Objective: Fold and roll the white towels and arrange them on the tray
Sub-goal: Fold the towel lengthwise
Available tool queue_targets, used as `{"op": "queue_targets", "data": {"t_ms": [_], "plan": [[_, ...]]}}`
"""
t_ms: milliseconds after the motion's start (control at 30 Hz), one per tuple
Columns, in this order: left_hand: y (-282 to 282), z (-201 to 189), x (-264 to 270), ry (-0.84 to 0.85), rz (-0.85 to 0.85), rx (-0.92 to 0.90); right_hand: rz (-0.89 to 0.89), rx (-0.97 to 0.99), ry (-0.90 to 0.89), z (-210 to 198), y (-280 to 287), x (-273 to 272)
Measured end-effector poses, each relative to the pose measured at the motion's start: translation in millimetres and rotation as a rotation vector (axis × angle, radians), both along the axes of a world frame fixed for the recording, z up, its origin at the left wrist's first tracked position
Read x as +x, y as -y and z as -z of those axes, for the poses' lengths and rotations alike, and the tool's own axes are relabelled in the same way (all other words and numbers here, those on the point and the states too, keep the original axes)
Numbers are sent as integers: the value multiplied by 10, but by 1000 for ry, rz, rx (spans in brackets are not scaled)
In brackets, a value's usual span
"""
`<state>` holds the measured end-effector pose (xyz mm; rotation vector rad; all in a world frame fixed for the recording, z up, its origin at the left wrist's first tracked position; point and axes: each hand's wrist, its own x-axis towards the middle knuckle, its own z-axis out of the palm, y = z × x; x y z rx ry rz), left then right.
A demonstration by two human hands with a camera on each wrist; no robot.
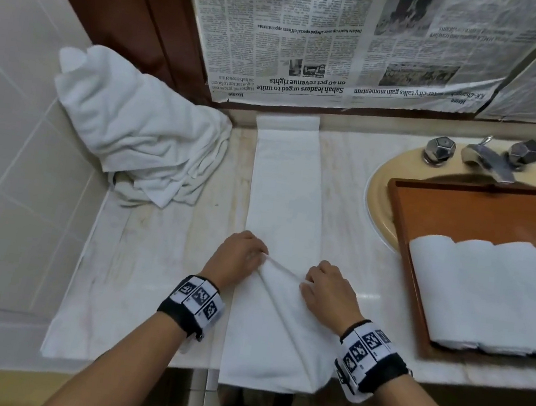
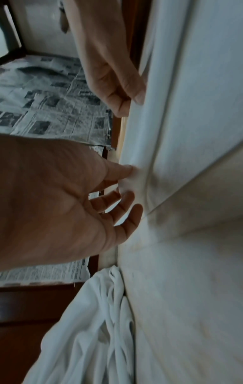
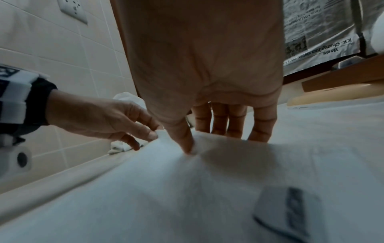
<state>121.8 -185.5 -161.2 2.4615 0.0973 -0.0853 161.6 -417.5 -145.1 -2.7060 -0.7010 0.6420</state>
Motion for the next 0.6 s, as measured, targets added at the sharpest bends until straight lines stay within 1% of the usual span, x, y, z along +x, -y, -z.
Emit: {"op": "queue_targets", "data": {"t_ms": [67,133,200,267,367,500,600], "plan": [[14,-59,-57,37,-62,-51,45,16,-21,-132,-21,-48],[-7,-66,-134,64,-122,-64,62,39,-13,-308,-44,-127],[-46,-11,-214,59,-151,-62,23,61,-3,-476,-115,-269],[-77,51,-294,48,-171,-59,-29,88,-33,-562,-255,-473],[-99,129,-395,23,-166,-63,-73,68,-116,-496,-501,-808],[-121,166,-535,15,-148,-92,-14,40,-207,-243,-677,-1121],[-141,156,-655,6,-137,-117,44,80,-281,-106,-667,-1224]]}}
